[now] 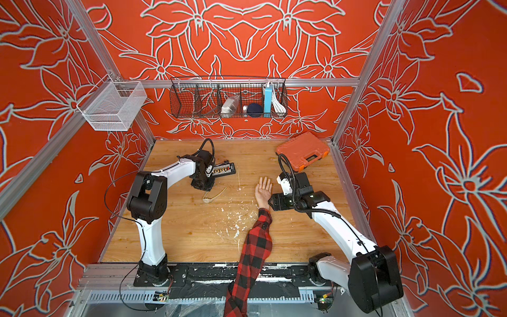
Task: Take off the watch
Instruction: Place the watch at the center of the board, then reset both arms
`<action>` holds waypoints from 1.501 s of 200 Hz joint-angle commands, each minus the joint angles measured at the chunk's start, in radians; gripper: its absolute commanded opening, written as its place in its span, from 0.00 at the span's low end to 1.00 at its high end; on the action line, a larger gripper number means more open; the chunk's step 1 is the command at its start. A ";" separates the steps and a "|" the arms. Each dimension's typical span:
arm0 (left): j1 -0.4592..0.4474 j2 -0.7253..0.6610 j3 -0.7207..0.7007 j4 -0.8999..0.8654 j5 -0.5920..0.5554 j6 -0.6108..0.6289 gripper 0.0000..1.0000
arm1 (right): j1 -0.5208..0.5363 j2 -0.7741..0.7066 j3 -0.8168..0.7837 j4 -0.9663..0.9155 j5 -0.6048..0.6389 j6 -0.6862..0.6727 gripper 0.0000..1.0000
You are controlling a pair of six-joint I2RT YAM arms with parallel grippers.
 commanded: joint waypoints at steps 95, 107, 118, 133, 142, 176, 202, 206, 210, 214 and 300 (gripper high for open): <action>0.130 -0.087 -0.010 -0.056 -0.068 -0.036 0.40 | 0.004 -0.017 0.021 -0.029 -0.003 -0.033 0.79; 0.133 -0.100 -0.008 -0.060 -0.079 -0.032 0.45 | 0.004 -0.022 0.019 -0.031 -0.003 -0.031 0.79; 0.137 -0.114 -0.008 -0.059 -0.084 -0.031 0.48 | 0.003 -0.028 0.016 -0.032 0.001 -0.032 0.79; 0.143 -0.137 -0.010 -0.055 -0.077 -0.031 0.49 | 0.004 -0.034 0.015 -0.031 0.006 -0.029 0.79; 0.147 -0.161 -0.017 -0.040 -0.064 -0.036 0.50 | 0.003 -0.035 0.018 -0.027 0.015 -0.025 0.79; 0.155 -0.303 -0.127 0.127 -0.051 -0.073 0.78 | 0.002 -0.012 0.071 -0.023 0.152 0.007 0.86; 0.160 -0.344 -0.165 0.195 -0.086 -0.096 0.90 | -0.004 0.044 0.124 -0.012 0.312 0.012 0.97; 0.162 -0.349 -0.170 0.205 -0.091 -0.099 0.92 | -0.006 0.050 0.127 -0.005 0.325 0.009 0.98; 0.163 -0.352 -0.178 0.217 -0.097 -0.103 0.94 | -0.008 0.059 0.134 0.004 0.343 0.005 0.98; 0.165 -0.360 -0.187 0.231 -0.104 -0.106 0.95 | -0.012 0.068 0.140 0.009 0.358 -0.002 0.98; 0.178 -0.663 -0.735 0.917 -0.291 0.050 0.98 | -0.186 0.163 0.016 0.481 0.794 -0.185 0.98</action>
